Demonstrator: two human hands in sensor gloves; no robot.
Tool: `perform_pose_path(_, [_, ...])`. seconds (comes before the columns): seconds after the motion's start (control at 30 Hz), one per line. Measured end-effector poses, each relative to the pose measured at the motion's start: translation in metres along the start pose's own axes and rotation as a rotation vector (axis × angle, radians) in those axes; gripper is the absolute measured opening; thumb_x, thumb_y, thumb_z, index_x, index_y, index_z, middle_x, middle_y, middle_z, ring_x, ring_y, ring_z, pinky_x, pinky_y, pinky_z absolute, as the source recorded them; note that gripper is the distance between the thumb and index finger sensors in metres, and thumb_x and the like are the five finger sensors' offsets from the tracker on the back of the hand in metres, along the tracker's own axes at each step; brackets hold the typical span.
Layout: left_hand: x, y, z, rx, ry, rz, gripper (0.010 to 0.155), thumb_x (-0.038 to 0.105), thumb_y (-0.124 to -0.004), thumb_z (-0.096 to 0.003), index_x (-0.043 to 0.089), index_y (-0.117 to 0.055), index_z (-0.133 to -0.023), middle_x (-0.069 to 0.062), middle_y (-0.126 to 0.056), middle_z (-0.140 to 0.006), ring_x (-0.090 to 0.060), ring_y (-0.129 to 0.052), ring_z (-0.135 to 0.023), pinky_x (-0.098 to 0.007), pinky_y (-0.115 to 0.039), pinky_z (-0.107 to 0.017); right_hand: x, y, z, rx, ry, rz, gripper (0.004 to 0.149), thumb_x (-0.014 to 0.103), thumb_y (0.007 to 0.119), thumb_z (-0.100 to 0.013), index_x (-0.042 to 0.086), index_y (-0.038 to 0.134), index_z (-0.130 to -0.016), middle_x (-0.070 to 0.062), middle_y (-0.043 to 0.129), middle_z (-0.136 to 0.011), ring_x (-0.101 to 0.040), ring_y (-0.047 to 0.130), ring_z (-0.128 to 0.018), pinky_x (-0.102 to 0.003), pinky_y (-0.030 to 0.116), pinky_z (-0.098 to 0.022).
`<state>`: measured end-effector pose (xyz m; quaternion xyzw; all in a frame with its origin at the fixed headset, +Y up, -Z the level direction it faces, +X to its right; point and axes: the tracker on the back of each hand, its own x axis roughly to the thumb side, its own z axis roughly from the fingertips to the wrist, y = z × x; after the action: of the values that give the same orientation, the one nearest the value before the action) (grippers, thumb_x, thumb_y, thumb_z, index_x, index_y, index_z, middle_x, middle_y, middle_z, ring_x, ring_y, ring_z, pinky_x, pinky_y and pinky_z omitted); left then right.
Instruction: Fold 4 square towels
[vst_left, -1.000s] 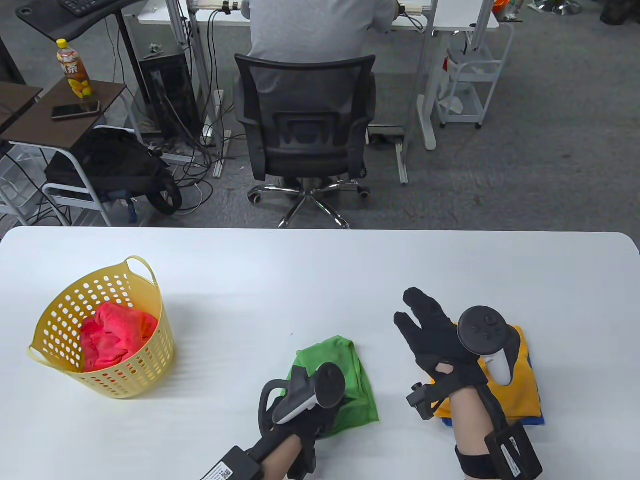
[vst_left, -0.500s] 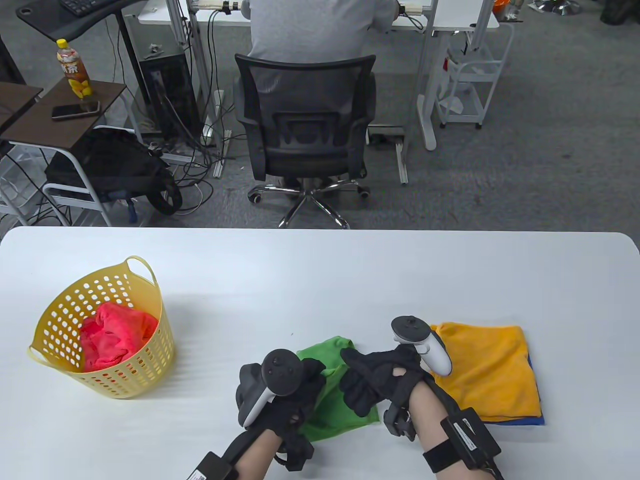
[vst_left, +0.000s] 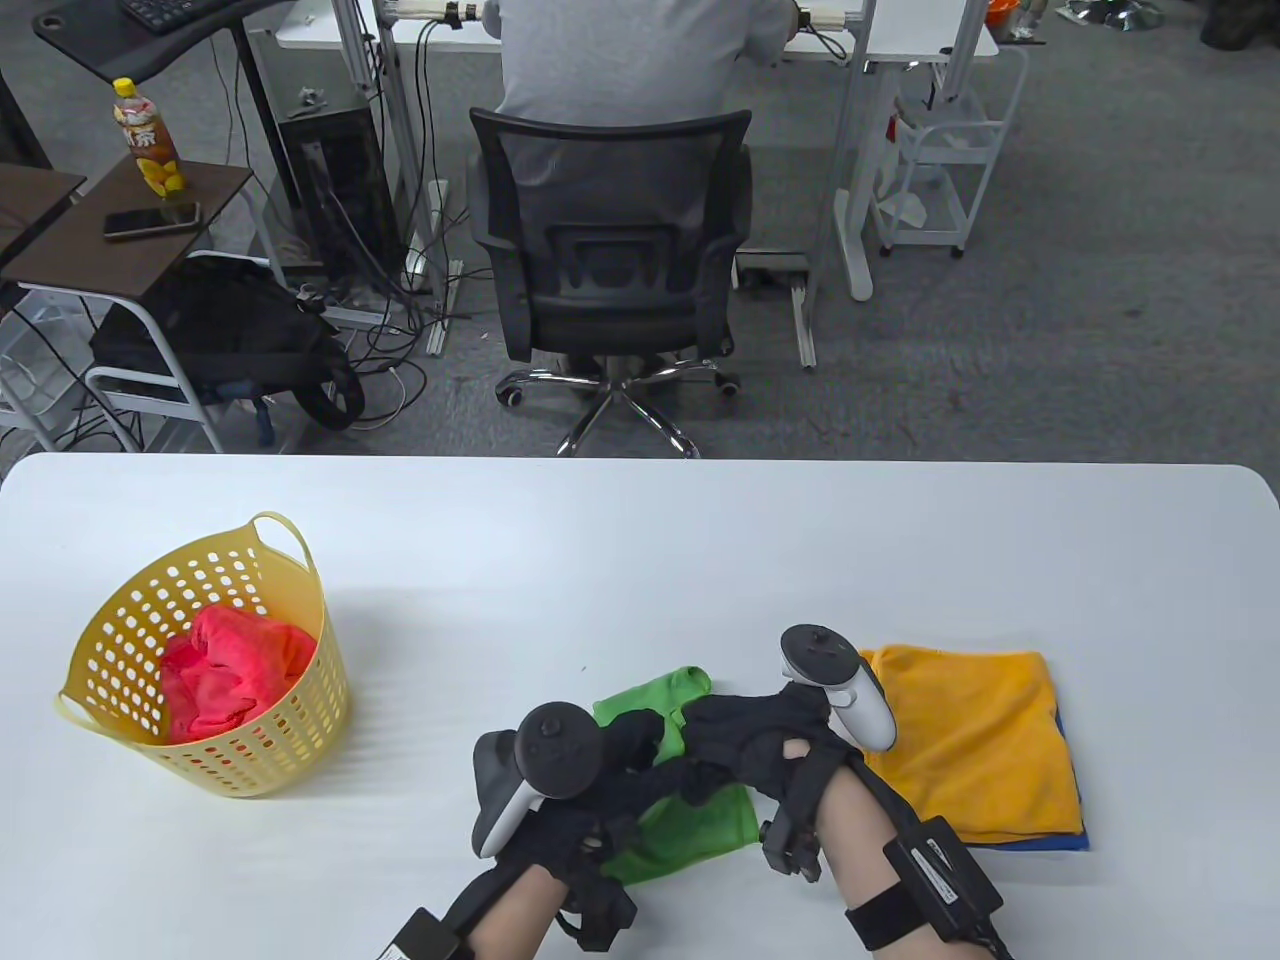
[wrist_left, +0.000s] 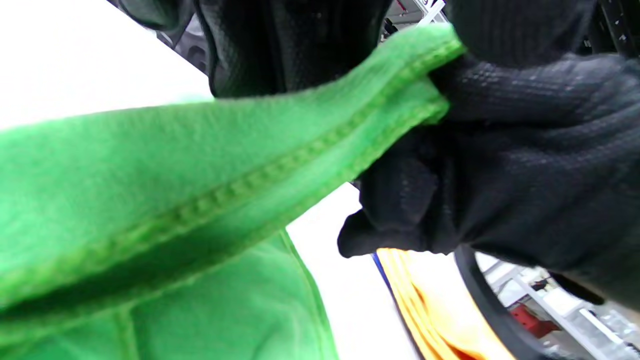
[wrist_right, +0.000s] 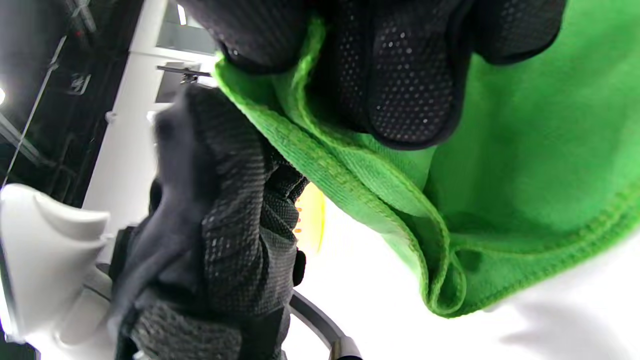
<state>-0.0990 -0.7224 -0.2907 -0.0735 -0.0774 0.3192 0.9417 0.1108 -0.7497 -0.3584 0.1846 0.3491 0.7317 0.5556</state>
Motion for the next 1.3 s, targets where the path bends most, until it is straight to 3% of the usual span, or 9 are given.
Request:
perform_pose_path(0.17, [0.010, 0.003, 0.004, 0.080, -0.025, -0.140, 0.045, 0.049, -0.073, -0.0514, 0.031, -0.075, -0.093, 0.012, -0.098, -0.079, -0.017, -0.094, -0.090, -0.052, -0.060, -0.083, 0.005, 0.003, 0.002, -0.024, -0.042, 0.036, 0.045, 0.023, 0.078, -0.053, -0.004, 0.082, -0.089, -0.027, 0.096, -0.074, -0.040, 0.098, -0.055, -0.066, 0.066, -0.058])
perform_pose_path(0.27, [0.008, 0.015, 0.007, 0.116, -0.010, -0.097, 0.042, 0.044, -0.074, -0.0496, 0.032, -0.080, -0.090, 0.010, -0.101, -0.076, -0.020, -0.097, -0.086, -0.053, -0.061, -0.082, 0.014, 0.000, 0.010, -0.063, -0.043, 0.085, 0.044, 0.022, 0.078, -0.053, -0.002, 0.083, -0.089, -0.026, 0.095, -0.075, -0.040, 0.097, -0.056, -0.067, 0.063, -0.058])
perform_pose_path(0.4, [-0.006, 0.080, 0.019, 0.316, 0.065, -0.173, 0.042, 0.041, -0.076, -0.0474, 0.031, -0.084, -0.087, 0.008, -0.103, -0.075, -0.022, -0.098, -0.086, -0.053, -0.062, -0.081, 0.039, -0.033, 0.049, -0.430, 0.004, 0.390, 0.043, 0.022, 0.077, -0.052, -0.003, 0.085, -0.087, -0.026, 0.096, -0.070, -0.038, 0.096, -0.050, -0.068, 0.063, -0.058])
perform_pose_path(0.53, [-0.034, 0.163, 0.050, 0.506, 0.177, -0.099, 0.041, 0.041, -0.082, -0.0460, 0.030, -0.091, -0.084, 0.005, -0.106, -0.076, -0.023, -0.096, -0.089, -0.054, -0.061, -0.081, 0.060, -0.076, 0.118, -0.895, 0.058, 0.519, 0.043, 0.018, 0.077, -0.051, -0.006, 0.086, -0.085, -0.028, 0.096, -0.065, -0.037, 0.094, -0.043, -0.068, 0.063, -0.058])
perform_pose_path(0.63, [-0.046, 0.193, 0.069, 0.588, 0.197, -0.028, 0.040, 0.039, -0.081, -0.0456, 0.031, -0.091, -0.084, 0.005, -0.105, -0.077, -0.023, -0.095, -0.090, -0.055, -0.060, -0.081, 0.071, -0.081, 0.145, -1.016, 0.028, 0.550, 0.043, 0.017, 0.077, -0.050, -0.006, 0.086, -0.085, -0.029, 0.095, -0.065, -0.037, 0.093, -0.043, -0.069, 0.061, -0.058])
perform_pose_path(0.8, [-0.041, 0.214, 0.099, 0.624, 0.138, 0.033, 0.042, 0.038, -0.078, -0.0474, 0.030, -0.089, -0.087, 0.005, -0.104, -0.078, -0.023, -0.094, -0.091, -0.055, -0.059, -0.082, 0.119, -0.041, 0.174, -1.193, -0.048, 0.821, 0.043, 0.016, 0.075, -0.050, -0.002, 0.086, -0.087, -0.027, 0.093, -0.071, -0.039, 0.092, -0.049, -0.072, 0.058, -0.060])
perform_pose_path(1.1, [-0.028, 0.256, 0.167, 0.615, -0.031, 0.284, 0.043, 0.037, -0.073, -0.0500, 0.030, -0.084, -0.091, 0.006, -0.102, -0.076, -0.022, -0.095, -0.088, -0.054, -0.060, -0.082, 0.183, 0.009, 0.250, -1.155, -0.254, 0.892, 0.044, 0.020, 0.075, -0.052, -0.004, 0.085, -0.088, -0.029, 0.091, -0.071, -0.039, 0.090, -0.049, -0.072, 0.056, -0.061])
perform_pose_path(1.2, [-0.030, 0.264, 0.164, 0.596, 0.019, 0.218, 0.043, 0.038, -0.071, -0.0509, 0.032, -0.082, -0.092, 0.007, -0.100, -0.079, -0.022, -0.091, -0.092, -0.054, -0.058, -0.083, 0.186, 0.006, 0.255, -1.093, -0.286, 0.844, 0.043, 0.022, 0.078, -0.053, -0.002, 0.088, -0.087, -0.029, 0.090, -0.073, -0.039, 0.089, -0.051, -0.072, 0.056, -0.061])
perform_pose_path(1.3, [-0.042, 0.262, 0.134, 0.521, 0.143, 0.172, 0.043, 0.039, -0.070, -0.0515, 0.035, -0.082, -0.093, 0.007, -0.098, -0.084, -0.025, -0.087, -0.097, -0.055, -0.056, -0.083, 0.183, -0.010, 0.233, -1.045, -0.198, 0.804, 0.042, 0.022, 0.079, -0.052, -0.001, 0.090, -0.086, -0.029, 0.090, -0.075, -0.040, 0.089, -0.052, -0.072, 0.055, -0.061])
